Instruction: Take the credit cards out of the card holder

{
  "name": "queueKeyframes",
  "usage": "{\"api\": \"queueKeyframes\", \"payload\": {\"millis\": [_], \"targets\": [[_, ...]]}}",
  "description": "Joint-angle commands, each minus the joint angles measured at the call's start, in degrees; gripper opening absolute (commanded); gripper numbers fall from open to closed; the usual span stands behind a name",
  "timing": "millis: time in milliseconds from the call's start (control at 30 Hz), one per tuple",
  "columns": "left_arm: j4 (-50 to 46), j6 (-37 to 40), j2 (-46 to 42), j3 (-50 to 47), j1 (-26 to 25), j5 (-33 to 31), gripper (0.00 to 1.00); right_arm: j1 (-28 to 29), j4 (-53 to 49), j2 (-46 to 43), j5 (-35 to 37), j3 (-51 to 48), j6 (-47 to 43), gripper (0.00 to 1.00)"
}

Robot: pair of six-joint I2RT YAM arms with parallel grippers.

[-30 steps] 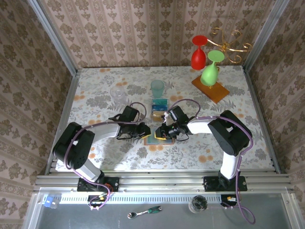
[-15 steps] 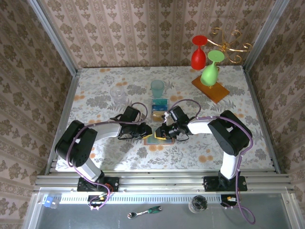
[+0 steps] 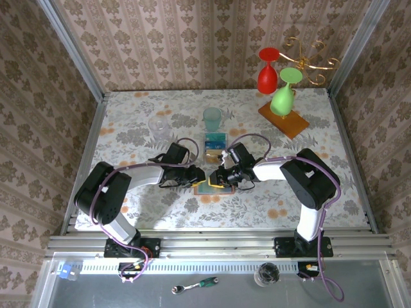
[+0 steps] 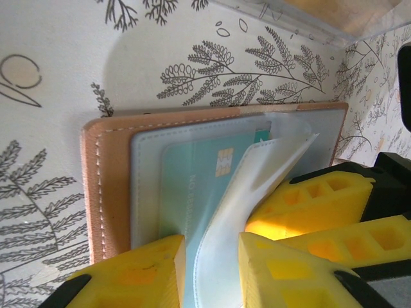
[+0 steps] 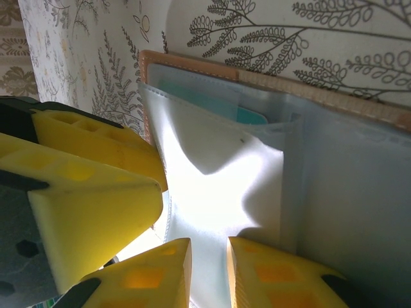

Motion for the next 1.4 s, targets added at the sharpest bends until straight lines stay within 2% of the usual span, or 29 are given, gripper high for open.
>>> {"api": "queueKeyframes", "payload": {"millis": [0, 467, 967, 1367], "targets": [[1.8, -1.6, 1.5, 0.3, -0.5, 0.9, 0.27, -0.3, -0.6, -0.5, -0.5, -1.3, 0.2, 0.24], [2.7, -2.2, 1.0, 0.6, -0.5, 1.6, 0.16, -0.3, -1.4, -2.6, -0.7, -0.6, 0.3, 0.24], [0.0, -1.7, -1.4, 3.8, -1.7, 2.0, 0.18, -2.0, -12.2, -15.2, 4.8, 1.2, -2.9, 0.26], [0.0, -1.7, 2.3, 7.7, -4.6, 3.0, 0.18, -4.0, -15.1, -19.6, 5.9, -0.3, -3.8, 0.26]]}}
